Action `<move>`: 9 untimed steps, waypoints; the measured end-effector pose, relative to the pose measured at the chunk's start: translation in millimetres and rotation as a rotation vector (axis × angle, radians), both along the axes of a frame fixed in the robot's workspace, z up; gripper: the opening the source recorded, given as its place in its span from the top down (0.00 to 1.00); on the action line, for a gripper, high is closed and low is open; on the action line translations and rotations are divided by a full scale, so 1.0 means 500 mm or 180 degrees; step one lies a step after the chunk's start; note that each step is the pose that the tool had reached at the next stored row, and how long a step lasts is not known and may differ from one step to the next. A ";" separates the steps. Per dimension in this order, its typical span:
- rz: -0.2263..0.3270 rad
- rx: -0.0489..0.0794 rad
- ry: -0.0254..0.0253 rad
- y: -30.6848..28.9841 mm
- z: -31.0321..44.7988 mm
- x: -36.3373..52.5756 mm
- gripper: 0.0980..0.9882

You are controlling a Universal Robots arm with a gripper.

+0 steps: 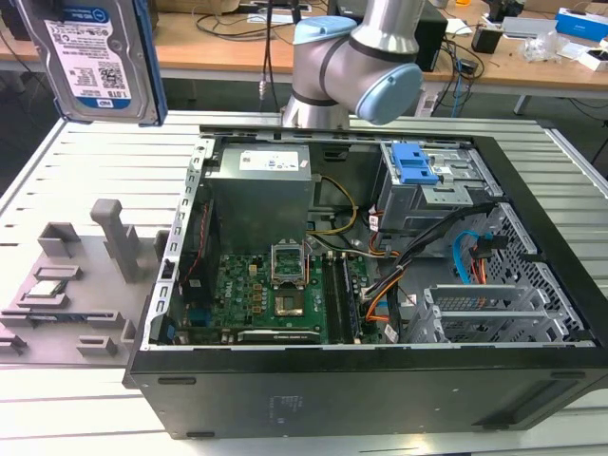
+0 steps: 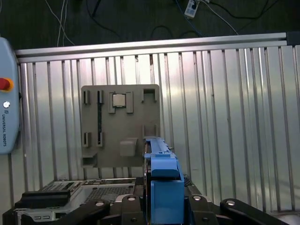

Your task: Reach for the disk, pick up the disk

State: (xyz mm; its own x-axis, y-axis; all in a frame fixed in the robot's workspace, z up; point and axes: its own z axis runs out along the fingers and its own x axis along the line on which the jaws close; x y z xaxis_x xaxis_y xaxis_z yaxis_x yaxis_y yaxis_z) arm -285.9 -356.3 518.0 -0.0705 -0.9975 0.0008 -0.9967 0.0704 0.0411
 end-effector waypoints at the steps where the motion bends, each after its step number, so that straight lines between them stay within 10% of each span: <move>1: 0.0000 0.0000 0.0000 0.000 0.000 0.007 0.70; 9: 0.0000 0.0000 0.0000 0.000 0.000 0.061 0.70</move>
State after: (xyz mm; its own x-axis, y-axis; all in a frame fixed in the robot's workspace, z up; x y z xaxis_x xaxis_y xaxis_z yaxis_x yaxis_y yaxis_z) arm -255.3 -356.4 518.1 -0.0704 -0.9975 0.0008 -0.9967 0.0704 0.0412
